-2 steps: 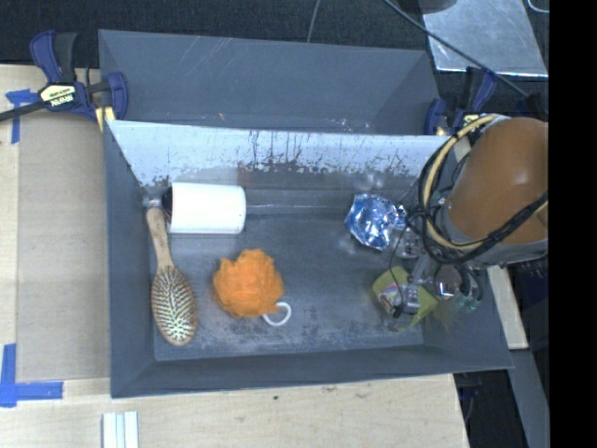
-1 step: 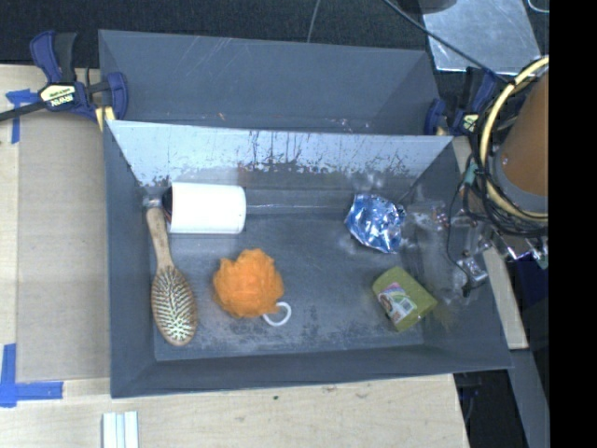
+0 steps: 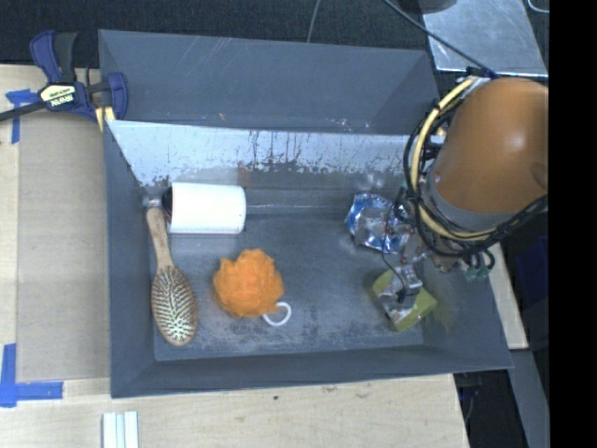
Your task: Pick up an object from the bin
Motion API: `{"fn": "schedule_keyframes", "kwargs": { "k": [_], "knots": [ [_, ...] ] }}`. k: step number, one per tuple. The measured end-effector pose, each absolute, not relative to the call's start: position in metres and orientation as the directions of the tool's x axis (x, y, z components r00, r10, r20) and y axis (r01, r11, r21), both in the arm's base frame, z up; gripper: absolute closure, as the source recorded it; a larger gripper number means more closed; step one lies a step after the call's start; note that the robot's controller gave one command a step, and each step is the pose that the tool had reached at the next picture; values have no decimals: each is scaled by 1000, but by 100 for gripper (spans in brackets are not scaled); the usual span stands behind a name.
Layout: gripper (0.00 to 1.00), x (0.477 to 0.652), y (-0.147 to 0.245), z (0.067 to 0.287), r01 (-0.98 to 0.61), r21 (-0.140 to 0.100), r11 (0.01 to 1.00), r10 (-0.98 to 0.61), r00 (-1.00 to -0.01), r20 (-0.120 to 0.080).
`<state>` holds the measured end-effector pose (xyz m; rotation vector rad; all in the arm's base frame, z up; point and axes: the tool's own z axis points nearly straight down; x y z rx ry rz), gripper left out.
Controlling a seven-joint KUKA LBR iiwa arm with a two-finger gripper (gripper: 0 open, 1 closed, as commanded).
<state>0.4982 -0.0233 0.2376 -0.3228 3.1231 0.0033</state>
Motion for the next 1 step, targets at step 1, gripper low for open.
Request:
{"fn": "schedule_keyframes", "kwargs": {
  "k": [1],
  "knots": [
    [0, 487, -4, 248, -110, 2, 994, -110, -994, -2]
  ]
}}
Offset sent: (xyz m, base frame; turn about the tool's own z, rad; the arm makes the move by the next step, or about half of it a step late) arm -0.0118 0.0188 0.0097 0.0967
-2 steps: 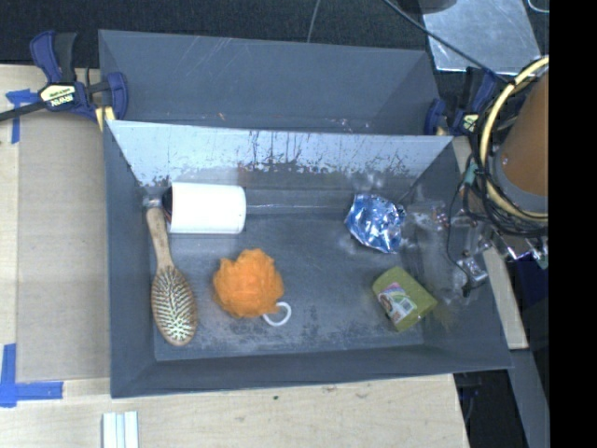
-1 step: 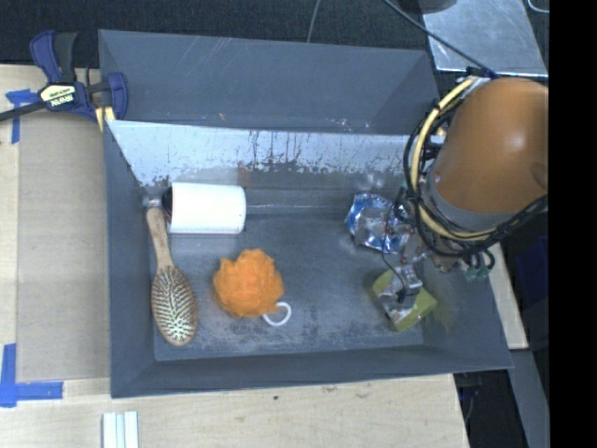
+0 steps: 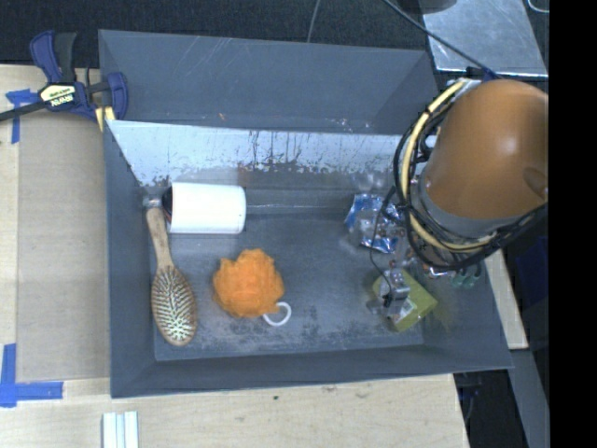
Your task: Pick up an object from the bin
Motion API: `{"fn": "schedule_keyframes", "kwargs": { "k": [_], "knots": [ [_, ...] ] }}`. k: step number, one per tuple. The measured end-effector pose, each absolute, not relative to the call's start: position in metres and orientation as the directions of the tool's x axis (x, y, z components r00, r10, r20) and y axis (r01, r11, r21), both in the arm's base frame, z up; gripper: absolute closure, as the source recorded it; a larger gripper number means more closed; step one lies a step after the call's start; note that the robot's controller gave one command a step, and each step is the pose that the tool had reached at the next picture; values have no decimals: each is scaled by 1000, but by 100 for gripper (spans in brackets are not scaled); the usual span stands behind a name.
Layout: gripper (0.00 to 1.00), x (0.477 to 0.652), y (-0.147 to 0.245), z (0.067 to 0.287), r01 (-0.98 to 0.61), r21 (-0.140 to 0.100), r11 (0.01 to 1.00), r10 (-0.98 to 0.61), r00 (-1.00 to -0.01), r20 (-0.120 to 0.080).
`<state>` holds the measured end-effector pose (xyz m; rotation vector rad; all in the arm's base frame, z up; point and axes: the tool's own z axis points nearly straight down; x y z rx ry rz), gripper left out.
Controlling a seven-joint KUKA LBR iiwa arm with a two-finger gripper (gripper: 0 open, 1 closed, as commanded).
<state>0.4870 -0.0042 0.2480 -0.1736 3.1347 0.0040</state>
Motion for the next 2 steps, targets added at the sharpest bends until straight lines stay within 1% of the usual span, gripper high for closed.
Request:
{"fn": "schedule_keyframes", "kwargs": {
  "k": [1, 2],
  "knots": [
    [0, 495, 15, 244, -594, -1, 805, -594, -805, -8],
    [0, 504, 73, 242, -611, -2, 792, -611, -792, -16]
  ]
}}
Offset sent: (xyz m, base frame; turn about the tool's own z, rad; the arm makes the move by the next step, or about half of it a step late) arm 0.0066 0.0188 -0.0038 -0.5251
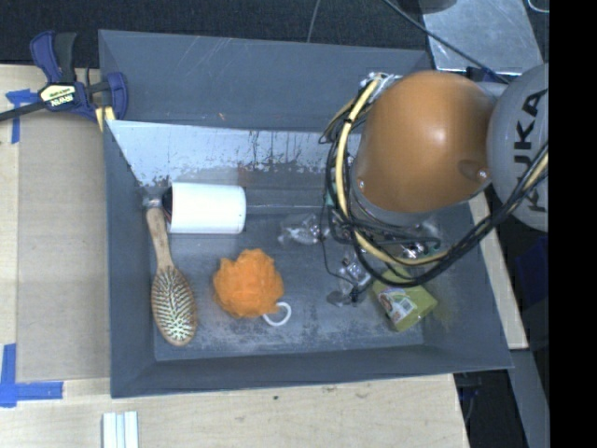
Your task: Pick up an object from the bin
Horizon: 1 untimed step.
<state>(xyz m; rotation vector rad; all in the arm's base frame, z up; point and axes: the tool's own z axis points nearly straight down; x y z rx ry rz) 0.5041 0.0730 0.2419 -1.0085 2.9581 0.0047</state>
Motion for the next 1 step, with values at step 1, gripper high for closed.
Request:
{"fn": "schedule_keyframes", "kwargs": {
  "k": [1],
  "knots": [
    [0, 522, 105, 188, -781, -5, 625, -781, -625, -16]
  ]
}}
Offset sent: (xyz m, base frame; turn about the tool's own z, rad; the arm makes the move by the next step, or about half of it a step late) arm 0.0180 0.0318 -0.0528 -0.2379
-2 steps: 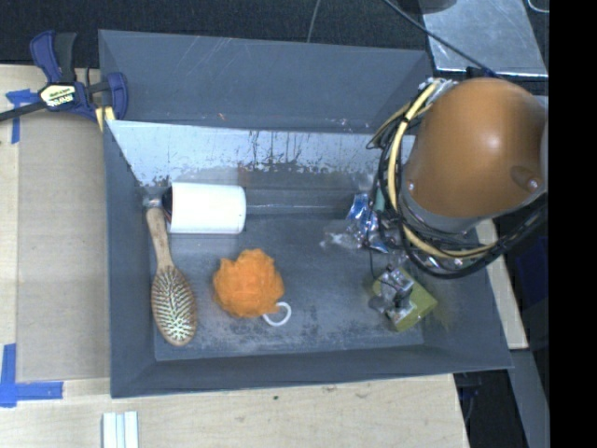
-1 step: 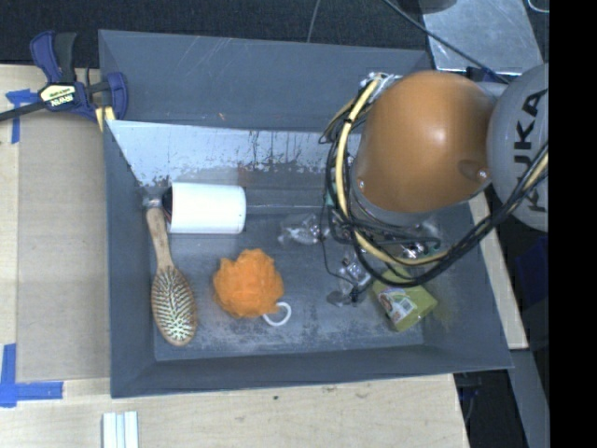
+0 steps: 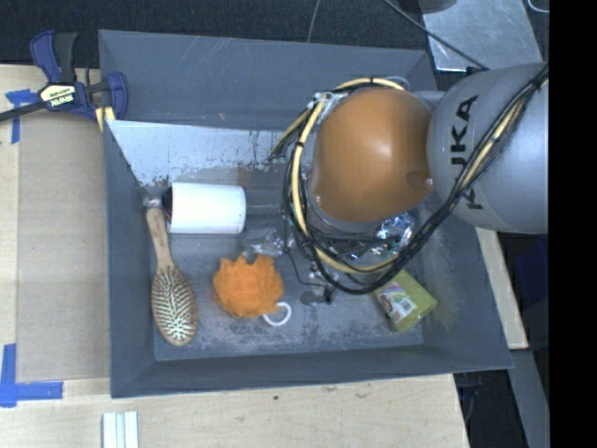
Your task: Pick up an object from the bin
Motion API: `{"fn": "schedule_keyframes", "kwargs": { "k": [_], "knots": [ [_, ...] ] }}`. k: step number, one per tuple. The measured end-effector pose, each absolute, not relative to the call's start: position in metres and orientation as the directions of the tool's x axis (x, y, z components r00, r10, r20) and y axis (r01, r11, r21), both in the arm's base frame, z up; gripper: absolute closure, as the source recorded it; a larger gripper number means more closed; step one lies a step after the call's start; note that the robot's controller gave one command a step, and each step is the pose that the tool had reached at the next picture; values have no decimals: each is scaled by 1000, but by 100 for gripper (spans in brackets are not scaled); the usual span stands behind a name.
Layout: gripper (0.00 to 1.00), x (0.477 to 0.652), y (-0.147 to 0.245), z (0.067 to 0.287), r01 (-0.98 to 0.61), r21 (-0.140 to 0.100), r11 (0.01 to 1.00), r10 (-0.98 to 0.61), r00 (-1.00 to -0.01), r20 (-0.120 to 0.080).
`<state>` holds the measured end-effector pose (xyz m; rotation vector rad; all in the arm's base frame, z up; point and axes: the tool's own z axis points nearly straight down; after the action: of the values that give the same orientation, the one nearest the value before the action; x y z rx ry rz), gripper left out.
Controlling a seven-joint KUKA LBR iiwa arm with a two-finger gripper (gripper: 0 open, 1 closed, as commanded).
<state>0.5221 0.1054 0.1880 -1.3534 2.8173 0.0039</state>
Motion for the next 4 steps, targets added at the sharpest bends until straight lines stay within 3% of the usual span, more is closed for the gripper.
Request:
{"fn": "schedule_keyframes", "kwargs": {
  "k": [1, 2, 3, 4],
  "knots": [
    [0, 531, 159, 180, -781, -5, 624, -781, -624, -22],
    [0, 516, 131, 236, -656, -4, 755, -656, -754, -30],
    [0, 543, 173, 211, -669, -5, 743, -669, -742, -37],
    [0, 582, 111, 136, -635, -3, 773, -634, -772, -35]
  ]
}}
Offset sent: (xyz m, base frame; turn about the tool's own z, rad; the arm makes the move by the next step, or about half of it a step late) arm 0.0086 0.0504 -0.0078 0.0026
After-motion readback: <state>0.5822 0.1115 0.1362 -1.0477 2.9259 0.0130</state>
